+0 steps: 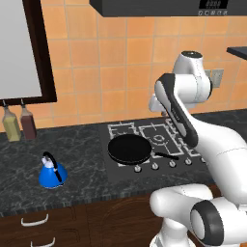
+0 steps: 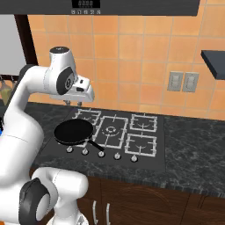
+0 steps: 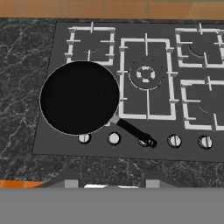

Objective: Pick the kettle from the counter and place it on a stove burner. Then turn the burner on.

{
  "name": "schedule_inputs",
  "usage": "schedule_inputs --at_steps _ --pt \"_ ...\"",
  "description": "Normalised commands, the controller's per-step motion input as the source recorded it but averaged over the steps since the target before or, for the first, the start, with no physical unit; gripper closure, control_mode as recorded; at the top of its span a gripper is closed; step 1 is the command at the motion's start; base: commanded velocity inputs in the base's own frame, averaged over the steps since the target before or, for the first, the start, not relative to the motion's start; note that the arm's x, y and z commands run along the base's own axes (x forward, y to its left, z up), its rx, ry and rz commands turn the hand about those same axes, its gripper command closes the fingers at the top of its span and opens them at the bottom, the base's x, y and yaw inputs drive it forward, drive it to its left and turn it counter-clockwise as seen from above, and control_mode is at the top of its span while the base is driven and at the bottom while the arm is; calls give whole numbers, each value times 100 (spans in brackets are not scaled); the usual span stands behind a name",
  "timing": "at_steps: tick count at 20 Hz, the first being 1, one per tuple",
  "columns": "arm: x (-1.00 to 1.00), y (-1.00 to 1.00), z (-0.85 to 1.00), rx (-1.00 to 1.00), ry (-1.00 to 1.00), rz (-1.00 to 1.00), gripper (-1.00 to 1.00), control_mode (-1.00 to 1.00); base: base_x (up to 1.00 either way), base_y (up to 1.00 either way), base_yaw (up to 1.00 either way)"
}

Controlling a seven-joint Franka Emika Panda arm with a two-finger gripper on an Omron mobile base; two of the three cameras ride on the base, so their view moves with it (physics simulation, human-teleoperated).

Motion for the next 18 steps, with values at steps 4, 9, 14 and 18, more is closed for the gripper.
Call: schedule_inputs --at_steps 4,9,14,18 --pt "0 20 -29 0 0 0 -100 -100 0 0 0" --pt "-2 52 -33 0 0 6 -100 -100 0 0 0" --pt "-10 54 -15 0 -4 17 -100 -100 0 0 0" --pt "-16 58 -19 0 -4 21 -100 -100 0 0 0"
